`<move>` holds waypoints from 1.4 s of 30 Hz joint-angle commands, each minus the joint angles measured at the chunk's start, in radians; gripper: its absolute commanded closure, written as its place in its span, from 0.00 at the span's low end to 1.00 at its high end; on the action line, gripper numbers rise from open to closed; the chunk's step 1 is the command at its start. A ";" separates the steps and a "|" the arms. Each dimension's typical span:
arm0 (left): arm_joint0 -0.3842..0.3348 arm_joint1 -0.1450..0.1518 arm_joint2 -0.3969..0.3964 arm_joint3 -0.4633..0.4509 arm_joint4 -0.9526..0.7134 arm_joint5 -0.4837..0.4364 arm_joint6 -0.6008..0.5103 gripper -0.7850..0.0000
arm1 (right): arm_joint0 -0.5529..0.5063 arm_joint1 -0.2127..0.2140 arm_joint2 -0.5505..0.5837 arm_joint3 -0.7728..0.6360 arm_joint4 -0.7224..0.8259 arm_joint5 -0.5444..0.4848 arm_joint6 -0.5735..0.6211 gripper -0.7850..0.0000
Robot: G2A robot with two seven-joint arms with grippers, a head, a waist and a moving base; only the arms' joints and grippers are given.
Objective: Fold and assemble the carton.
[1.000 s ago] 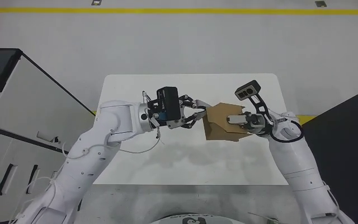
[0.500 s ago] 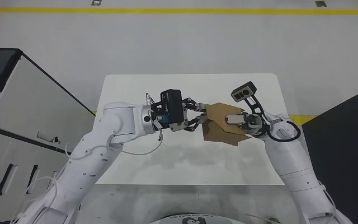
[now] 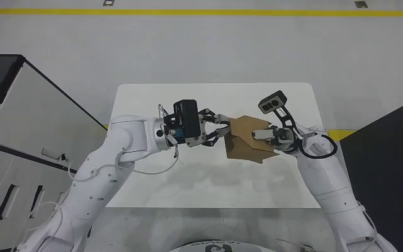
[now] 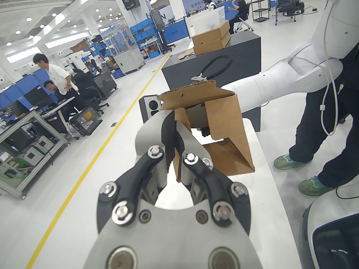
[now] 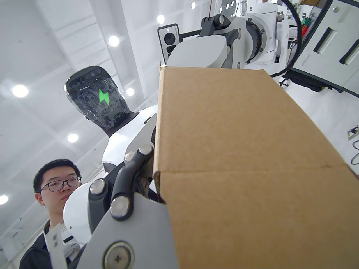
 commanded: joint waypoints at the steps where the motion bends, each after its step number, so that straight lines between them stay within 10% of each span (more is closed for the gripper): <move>1: -0.001 -0.001 0.005 0.002 0.000 -0.003 0.003 1.00 | 0.004 -0.002 -0.007 -0.003 -0.001 0.000 -0.001 1.00; 42: -0.028 -0.011 0.018 0.031 0.006 -0.006 0.016 1.00 | 0.029 -0.007 -0.014 0.018 -0.025 0.005 0.007 1.00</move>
